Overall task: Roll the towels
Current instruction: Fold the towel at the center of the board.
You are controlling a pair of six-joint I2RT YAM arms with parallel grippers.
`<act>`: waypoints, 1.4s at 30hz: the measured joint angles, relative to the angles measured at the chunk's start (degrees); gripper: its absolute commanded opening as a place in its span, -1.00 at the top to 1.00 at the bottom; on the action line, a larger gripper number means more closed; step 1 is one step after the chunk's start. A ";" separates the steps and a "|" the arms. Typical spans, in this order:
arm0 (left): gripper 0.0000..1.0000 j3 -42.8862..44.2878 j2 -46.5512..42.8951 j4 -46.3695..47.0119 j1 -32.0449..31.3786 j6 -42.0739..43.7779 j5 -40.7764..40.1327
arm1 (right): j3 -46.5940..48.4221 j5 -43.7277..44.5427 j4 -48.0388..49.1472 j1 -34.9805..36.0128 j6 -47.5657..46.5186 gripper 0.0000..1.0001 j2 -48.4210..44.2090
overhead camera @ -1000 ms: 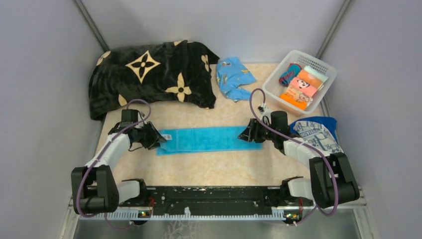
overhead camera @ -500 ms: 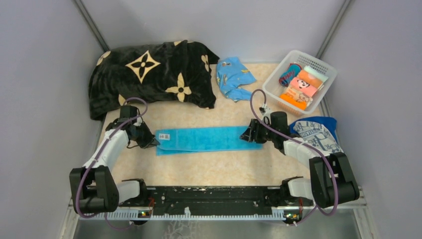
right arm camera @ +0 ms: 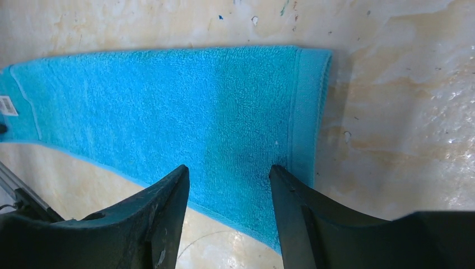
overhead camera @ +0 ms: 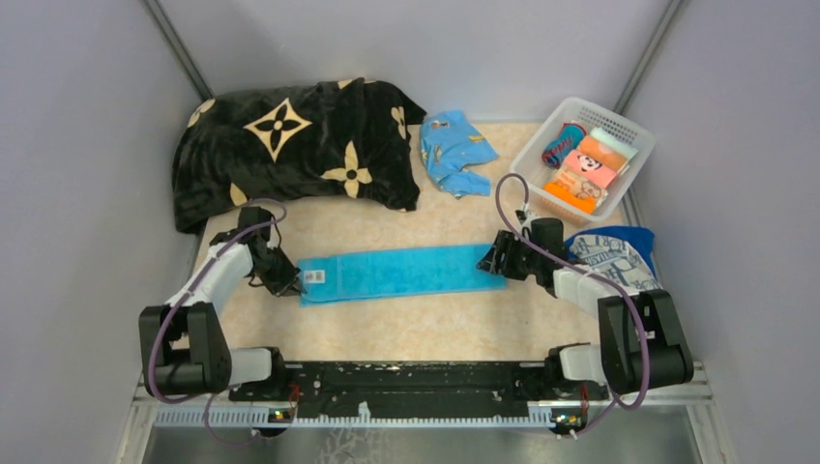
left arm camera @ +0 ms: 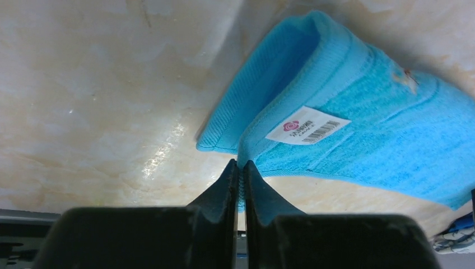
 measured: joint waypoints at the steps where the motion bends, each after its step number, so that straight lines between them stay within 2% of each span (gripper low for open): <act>1: 0.83 -0.33 0.76 0.09 0.00 -0.33 -0.04 | 0.00 0.11 0.02 -0.31 0.24 -0.13 0.11; 9: 0.81 -2.10 5.18 0.48 -0.02 -3.85 -1.99 | 0.02 0.66 0.15 -0.42 0.79 -0.14 0.37; 14: 0.56 -2.45 7.96 1.57 -0.02 -6.12 -4.17 | 0.02 0.74 0.13 -0.55 0.83 -0.16 0.37; 19: 0.21 -2.10 7.98 1.75 -0.42 -7.69 -5.11 | 0.04 0.63 0.04 -0.57 0.72 -0.17 0.33; 25: 0.05 -1.64 7.30 1.84 -0.50 -7.78 -6.84 | 0.22 -0.02 -1.95 -0.55 -0.44 -0.17 -0.92; 29: -0.05 -1.64 3.04 1.18 -0.48 -7.80 -8.87 | 1.03 0.11 -5.29 -0.52 -0.98 -0.18 -2.89; 37: -0.03 1.14 -5.99 -0.24 -1.64 -7.93 -8.52 | 4.13 -1.31 -6.64 -0.50 -0.76 -0.18 -4.72; 42: 0.23 4.76 -4.33 4.13 -8.55 -7.96 -4.70 | 4.66 -5.05 -2.25 -0.17 1.79 -0.18 -3.82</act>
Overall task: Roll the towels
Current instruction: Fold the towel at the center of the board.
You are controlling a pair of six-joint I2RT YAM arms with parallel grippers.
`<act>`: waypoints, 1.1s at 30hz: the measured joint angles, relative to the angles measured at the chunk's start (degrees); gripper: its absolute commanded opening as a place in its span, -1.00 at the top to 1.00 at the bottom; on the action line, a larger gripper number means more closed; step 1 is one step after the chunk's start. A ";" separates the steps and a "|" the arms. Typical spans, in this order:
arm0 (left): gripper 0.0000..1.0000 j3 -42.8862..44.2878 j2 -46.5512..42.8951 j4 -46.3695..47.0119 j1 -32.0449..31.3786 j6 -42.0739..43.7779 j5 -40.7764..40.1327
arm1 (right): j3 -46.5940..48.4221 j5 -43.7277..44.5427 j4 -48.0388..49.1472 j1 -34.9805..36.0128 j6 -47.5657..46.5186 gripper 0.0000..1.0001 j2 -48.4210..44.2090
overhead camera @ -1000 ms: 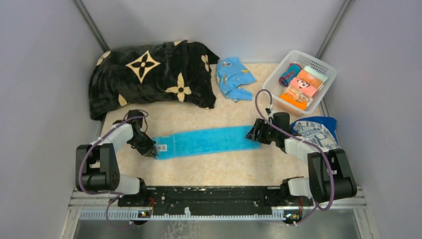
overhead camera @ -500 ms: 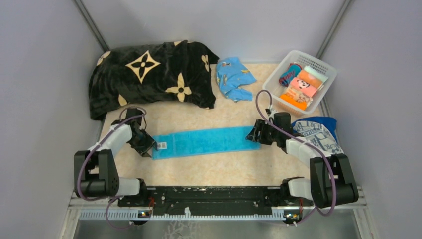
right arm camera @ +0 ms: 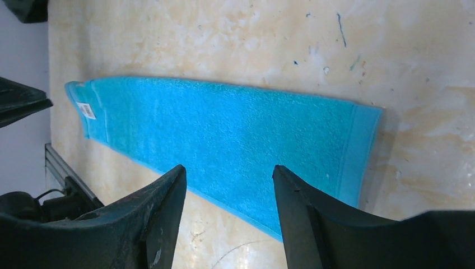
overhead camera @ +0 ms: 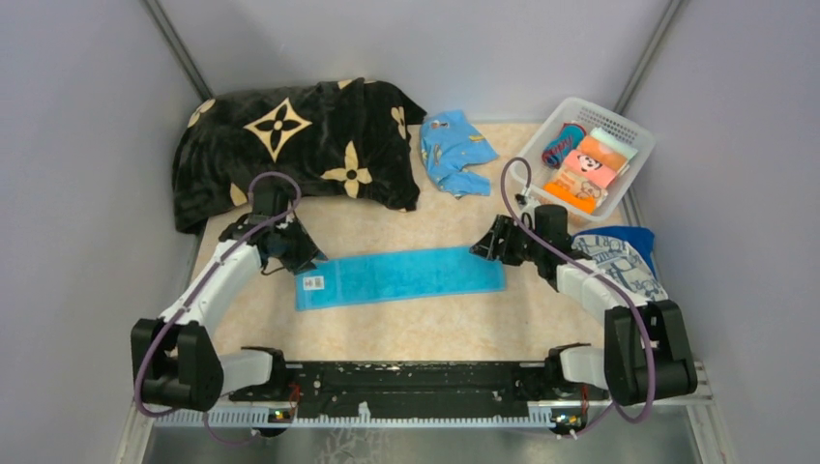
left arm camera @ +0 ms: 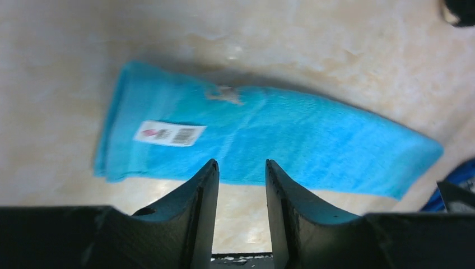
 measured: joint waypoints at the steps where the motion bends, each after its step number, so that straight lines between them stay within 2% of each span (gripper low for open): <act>1: 0.27 0.35 1.01 1.77 -1.14 0.02 1.18 | 0.04 -0.72 1.51 0.04 0.76 -0.18 0.61; 8: 0.49 0.46 10.54 10.54 -1.75 1.88 4.48 | 0.39 -2.54 7.96 0.02 3.76 -0.15 7.41; 15: 0.57 0.24 20.96 15.23 5.38 5.44 4.59 | 0.35 -1.88 11.39 -0.66 5.99 -0.12 15.82; 19: 0.53 0.22 22.82 16.50 10.34 5.46 9.57 | 0.37 -2.80 14.49 -1.27 7.28 -0.11 17.79; 26: 0.32 -1.64 22.60 18.93 12.02 5.55 13.90 | 0.33 -2.49 14.38 -1.42 6.86 -0.12 17.62; 30: 0.15 -4.13 19.52 20.76 12.07 5.81 14.36 | 0.85 0.37 7.82 -1.57 2.86 -0.12 13.53; 33: 0.05 -5.25 16.22 18.27 11.80 6.91 12.94 | 3.28 3.87 -0.07 -1.38 -1.31 -0.13 9.62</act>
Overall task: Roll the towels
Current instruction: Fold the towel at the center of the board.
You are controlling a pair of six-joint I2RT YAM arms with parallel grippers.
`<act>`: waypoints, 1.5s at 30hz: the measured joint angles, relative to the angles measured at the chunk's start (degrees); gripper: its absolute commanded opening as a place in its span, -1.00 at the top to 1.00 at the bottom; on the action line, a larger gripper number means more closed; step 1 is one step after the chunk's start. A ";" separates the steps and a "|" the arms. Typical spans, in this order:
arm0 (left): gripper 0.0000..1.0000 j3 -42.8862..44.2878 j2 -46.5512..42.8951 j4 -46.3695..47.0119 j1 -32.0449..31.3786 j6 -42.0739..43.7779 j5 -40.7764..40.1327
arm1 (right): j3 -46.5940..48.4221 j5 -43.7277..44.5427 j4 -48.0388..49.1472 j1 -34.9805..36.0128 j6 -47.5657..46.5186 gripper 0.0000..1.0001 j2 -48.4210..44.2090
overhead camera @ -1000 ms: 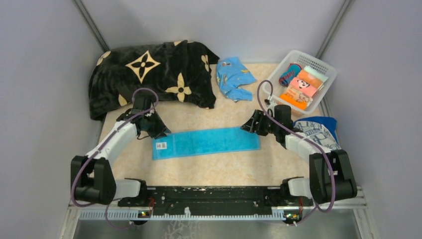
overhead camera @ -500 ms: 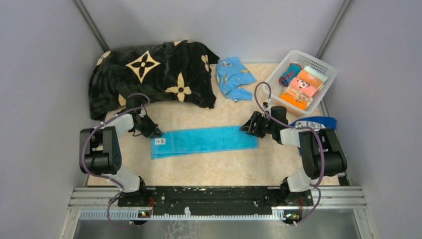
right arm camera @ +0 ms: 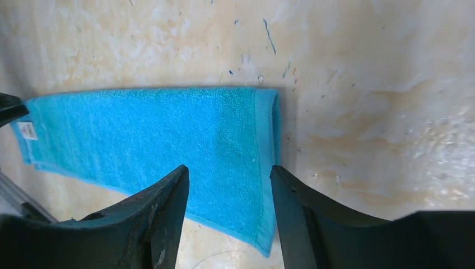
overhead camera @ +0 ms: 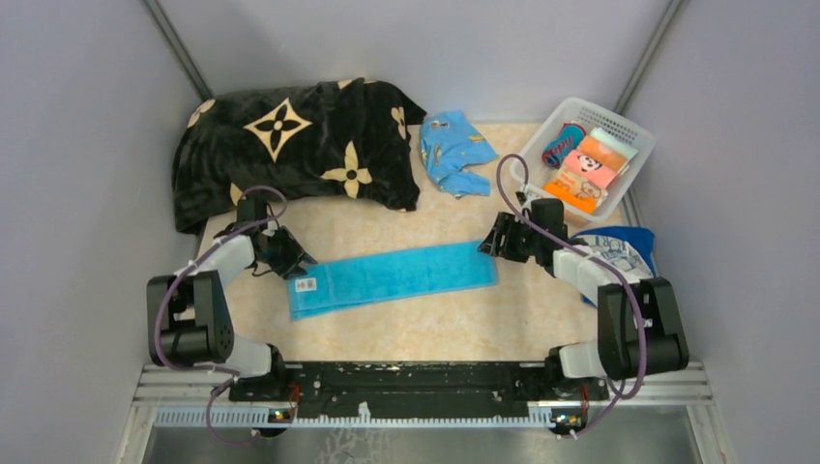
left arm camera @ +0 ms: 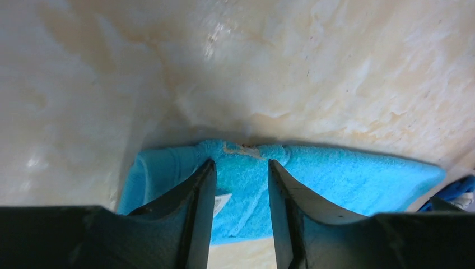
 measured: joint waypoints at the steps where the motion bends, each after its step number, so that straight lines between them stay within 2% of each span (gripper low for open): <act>1: 0.02 -0.07 -1.46 -1.51 0.02 0.57 -0.96 | 1.05 1.44 -2.25 0.35 -1.27 -0.13 -1.31; 8: -0.13 -0.02 -11.37 -7.37 0.00 3.04 -6.69 | 7.87 13.25 -13.51 5.25 -7.34 -0.11 -4.74; 19: -0.38 1.44 -16.17 -11.80 0.00 7.37 -11.06 | 12.98 24.15 -22.86 12.98 -10.34 0.05 5.38; 31: -0.46 6.71 -18.93 -10.75 0.02 13.99 -11.50 | 19.69 30.21 -28.37 17.79 -11.54 0.18 13.60; 34: -0.51 8.00 -18.91 -10.03 0.00 15.06 -11.50 | 20.28 30.14 -28.76 18.01 -11.50 0.36 14.60; 40: -0.59 7.93 -18.93 -7.74 0.02 17.07 -11.21 | 21.51 28.92 -28.20 18.23 -11.13 1.00 16.00; 45: -0.65 7.87 -19.15 -7.32 -0.39 18.38 -10.88 | 22.93 30.25 -29.79 18.23 -11.04 1.00 16.17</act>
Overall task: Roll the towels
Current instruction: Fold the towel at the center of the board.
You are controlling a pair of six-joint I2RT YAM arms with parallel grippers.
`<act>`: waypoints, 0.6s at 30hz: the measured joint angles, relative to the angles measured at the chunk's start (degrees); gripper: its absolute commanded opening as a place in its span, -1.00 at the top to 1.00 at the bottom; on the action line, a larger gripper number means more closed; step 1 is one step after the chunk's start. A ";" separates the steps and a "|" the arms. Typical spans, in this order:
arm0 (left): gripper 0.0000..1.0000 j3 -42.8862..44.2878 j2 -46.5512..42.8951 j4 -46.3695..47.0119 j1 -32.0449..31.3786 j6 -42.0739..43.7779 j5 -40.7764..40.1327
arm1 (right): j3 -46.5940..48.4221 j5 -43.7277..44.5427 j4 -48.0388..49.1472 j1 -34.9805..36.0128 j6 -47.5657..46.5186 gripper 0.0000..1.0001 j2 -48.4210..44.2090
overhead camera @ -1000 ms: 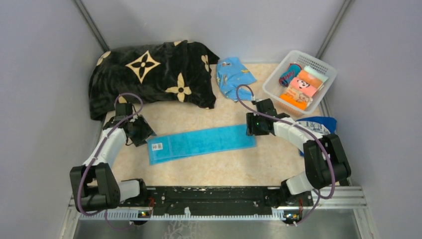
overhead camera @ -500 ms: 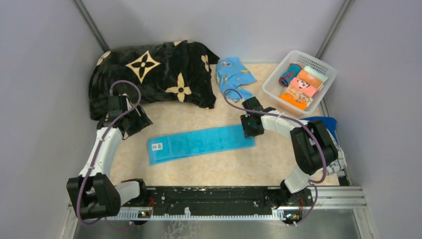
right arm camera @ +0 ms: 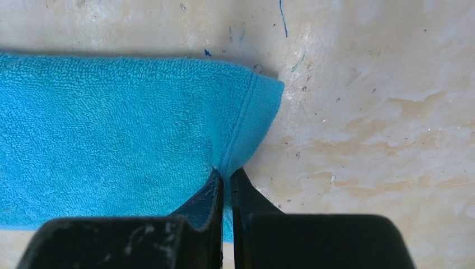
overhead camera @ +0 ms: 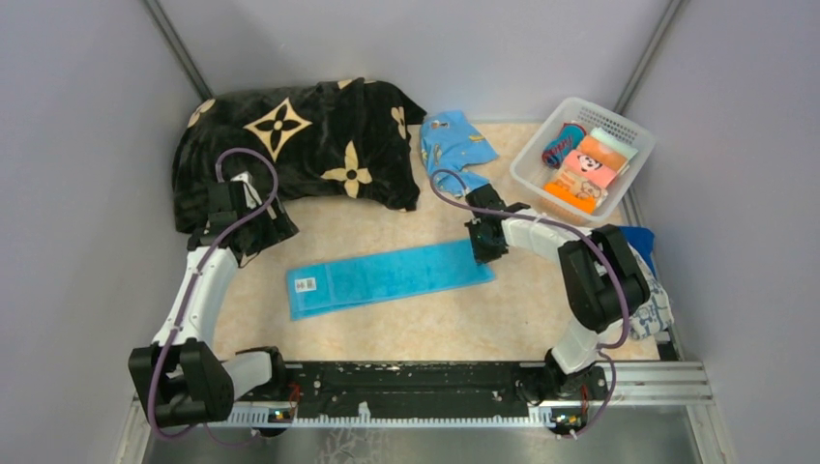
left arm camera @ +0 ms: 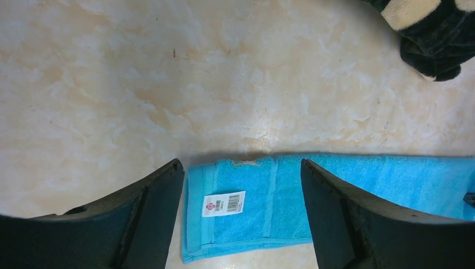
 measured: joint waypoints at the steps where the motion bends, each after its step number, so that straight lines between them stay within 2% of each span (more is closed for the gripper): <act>1: -0.65 -0.02 -0.15 0.02 -0.24 0.28 0.02 | 0.04 0.37 -0.17 -0.20 -0.04 1.00 0.00; 5: -0.66 -0.11 -0.74 0.33 -1.79 1.14 0.35 | 0.63 3.04 -1.81 -2.64 -0.50 1.00 -0.15; 11: -0.68 -1.03 -0.81 1.29 -3.63 2.54 3.54 | 3.56 17.73 -8.66 -11.85 -3.06 1.00 -1.95; 15: -0.68 -1.66 -0.79 2.19 -4.13 2.64 7.76 | 8.81 25.07 -10.71 -12.41 -5.20 1.00 -2.78; 18: -0.67 -2.47 -0.76 3.41 -5.07 2.08 11.23 | 10.99 24.94 -11.21 -12.17 -6.32 1.00 -3.98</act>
